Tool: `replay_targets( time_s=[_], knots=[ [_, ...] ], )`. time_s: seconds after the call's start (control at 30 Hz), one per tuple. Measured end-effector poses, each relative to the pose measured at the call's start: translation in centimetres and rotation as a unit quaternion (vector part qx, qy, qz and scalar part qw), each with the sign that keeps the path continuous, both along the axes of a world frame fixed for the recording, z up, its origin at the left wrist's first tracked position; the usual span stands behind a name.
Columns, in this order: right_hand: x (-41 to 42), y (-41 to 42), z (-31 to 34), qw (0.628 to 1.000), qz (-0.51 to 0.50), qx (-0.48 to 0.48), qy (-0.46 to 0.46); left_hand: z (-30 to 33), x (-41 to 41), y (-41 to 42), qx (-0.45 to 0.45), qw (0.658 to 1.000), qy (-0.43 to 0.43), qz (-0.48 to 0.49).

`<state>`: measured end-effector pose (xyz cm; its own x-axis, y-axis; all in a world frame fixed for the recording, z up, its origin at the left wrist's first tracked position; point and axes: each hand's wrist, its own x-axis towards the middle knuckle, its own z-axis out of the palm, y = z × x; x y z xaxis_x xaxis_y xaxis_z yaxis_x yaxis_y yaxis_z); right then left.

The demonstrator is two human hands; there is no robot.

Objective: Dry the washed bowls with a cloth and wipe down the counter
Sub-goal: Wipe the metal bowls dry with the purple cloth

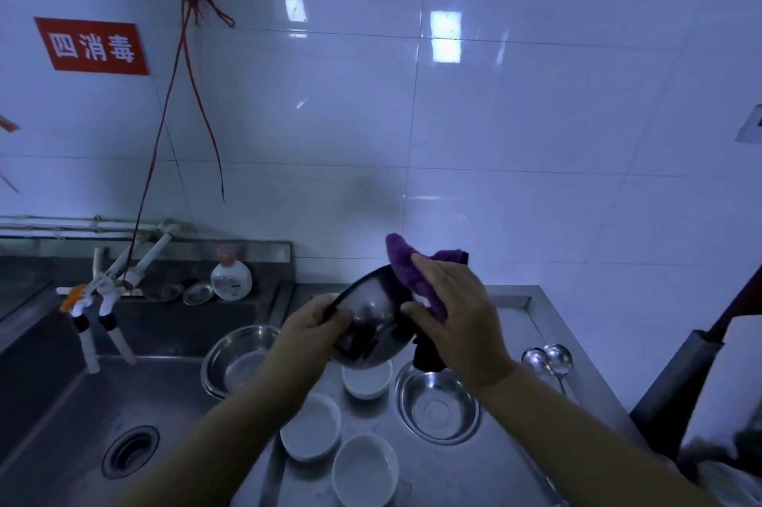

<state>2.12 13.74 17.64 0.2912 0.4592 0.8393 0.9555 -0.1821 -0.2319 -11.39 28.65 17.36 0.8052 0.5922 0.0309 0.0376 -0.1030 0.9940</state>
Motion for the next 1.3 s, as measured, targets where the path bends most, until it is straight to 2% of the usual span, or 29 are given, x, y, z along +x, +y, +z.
replay_targets(
  time_s=[0.1,0.2,0.33,0.47,0.6,0.7,0.8,0.87,0.97,1.1,1.2,1.3],
  knots=[
    [-1.6,1.3,-0.3,0.999,-0.017,-0.029,0.002,0.4,0.2,-1.6,-0.109,0.994,-0.002,0.017],
    [-2.6,2.0,-0.7,0.999,-0.017,-0.014,-0.047,1.2,0.3,-2.6,-0.185,0.982,-0.025,0.009],
    [-4.6,2.2,-2.4,0.983,0.019,-0.05,-0.174,2.7,0.3,-2.9,-0.243,0.966,-0.076,0.048],
    [-4.8,2.5,-1.6,0.984,0.001,-0.021,-0.177,3.0,0.5,-3.3,-0.221,0.969,-0.095,0.053],
    [-4.9,3.1,-0.3,0.991,-0.017,-0.025,-0.128,2.9,0.9,-3.3,-0.185,0.973,-0.128,0.045],
    [-4.2,2.8,0.8,0.996,-0.043,-0.01,-0.081,2.2,1.0,-3.3,-0.188,0.975,-0.116,0.031],
    [-2.6,2.2,2.4,0.996,-0.046,0.036,0.064,2.0,0.8,-3.1,-0.22,0.971,-0.09,0.034],
    [-1.3,1.7,2.8,0.982,-0.025,0.061,0.175,2.0,0.6,-2.9,-0.235,0.967,-0.09,0.029],
    [-0.3,1.0,2.2,0.965,-0.021,0.082,0.248,2.0,0.4,-2.6,-0.263,0.959,-0.105,0.013],
    [-0.3,0.5,1.3,0.921,0.006,0.147,0.361,1.4,0.4,-2.2,-0.321,0.939,-0.121,0.002],
    [-0.7,0.6,1.6,0.918,0.0,0.154,0.366,1.2,0.6,-2.1,-0.353,0.927,-0.126,0.001],
    [-1.5,0.9,2.6,0.959,-0.013,0.138,0.246,1.4,1.0,-2.1,-0.368,0.919,-0.141,-0.009]
  ],
)
